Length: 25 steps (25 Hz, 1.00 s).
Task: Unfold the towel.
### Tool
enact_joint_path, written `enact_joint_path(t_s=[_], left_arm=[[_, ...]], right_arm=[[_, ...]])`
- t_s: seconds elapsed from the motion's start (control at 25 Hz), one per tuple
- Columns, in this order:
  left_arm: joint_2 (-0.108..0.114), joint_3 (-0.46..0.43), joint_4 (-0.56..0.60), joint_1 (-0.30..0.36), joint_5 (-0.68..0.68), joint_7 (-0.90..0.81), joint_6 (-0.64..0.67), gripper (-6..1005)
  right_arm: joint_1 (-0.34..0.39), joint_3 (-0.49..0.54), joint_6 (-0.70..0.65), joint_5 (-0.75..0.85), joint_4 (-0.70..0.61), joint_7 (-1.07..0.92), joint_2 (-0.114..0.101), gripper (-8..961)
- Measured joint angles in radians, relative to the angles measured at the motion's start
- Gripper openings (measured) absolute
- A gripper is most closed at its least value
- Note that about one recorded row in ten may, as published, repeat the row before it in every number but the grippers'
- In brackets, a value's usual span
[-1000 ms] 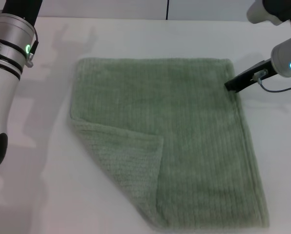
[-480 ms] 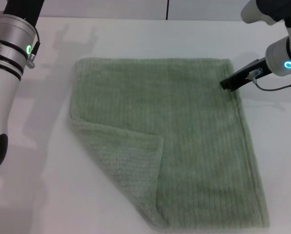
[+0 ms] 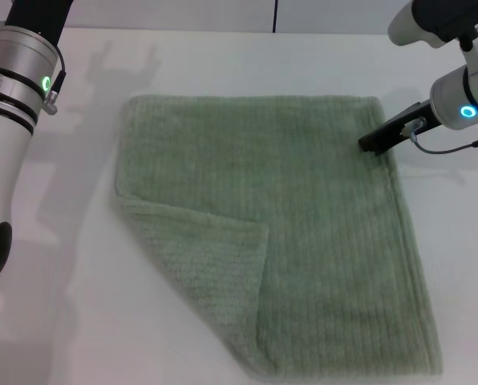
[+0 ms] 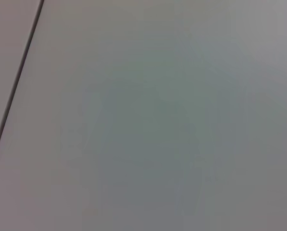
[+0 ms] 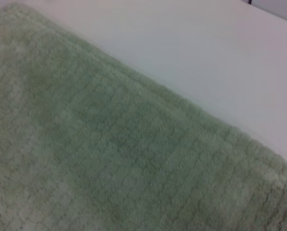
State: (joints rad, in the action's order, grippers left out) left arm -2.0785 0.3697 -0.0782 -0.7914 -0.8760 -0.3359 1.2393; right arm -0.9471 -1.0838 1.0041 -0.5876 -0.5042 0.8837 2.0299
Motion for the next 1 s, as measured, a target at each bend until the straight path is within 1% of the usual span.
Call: enact_joint_path(t_s=[0.4,0.52,0.64,0.68,0.76,0.84,0.88,0.92,1.0], left_arm=[[0.001,0.006,0.000,-0.001,0.000,-0.007,-0.001,839],[0.003,0.019,0.003,-0.004,-0.003,-0.040,-0.024,838],[0.005,0.036,0.019,-0.006,-0.023,-0.103,-0.060,838],[0.007,0.039,0.040,-0.006,-0.054,-0.154,-0.085,837],[0.007,0.040,0.046,-0.006,-0.065,-0.170,-0.093,837],[0.008,0.040,0.073,-0.006,-0.115,-0.239,-0.118,833],[0.009,0.045,0.104,-0.006,-0.161,-0.314,-0.144,831],[0.009,0.045,0.104,-0.006,-0.161,-0.314,-0.144,829],[0.009,0.065,0.142,-0.006,-0.204,-0.411,-0.176,825]], right_arm=[[-0.006,-0.001,-0.010,0.004,0.014,0.000,0.001,-2],[-0.013,-0.002,-0.019,0.007,0.031,0.000,0.001,-2],[-0.016,-0.002,-0.026,0.007,0.042,0.000,0.001,-2],[-0.016,-0.003,-0.028,0.008,0.043,0.000,0.001,-2],[-0.016,-0.003,-0.029,0.009,0.044,0.000,0.000,-2],[-0.016,-0.003,-0.030,0.010,0.044,0.000,0.000,-2],[-0.016,-0.004,-0.031,0.010,0.044,0.000,0.000,-2],[-0.016,-0.004,-0.031,0.010,0.044,0.000,0.000,-2],[-0.016,-0.004,-0.032,0.011,0.044,0.000,0.000,-2]])
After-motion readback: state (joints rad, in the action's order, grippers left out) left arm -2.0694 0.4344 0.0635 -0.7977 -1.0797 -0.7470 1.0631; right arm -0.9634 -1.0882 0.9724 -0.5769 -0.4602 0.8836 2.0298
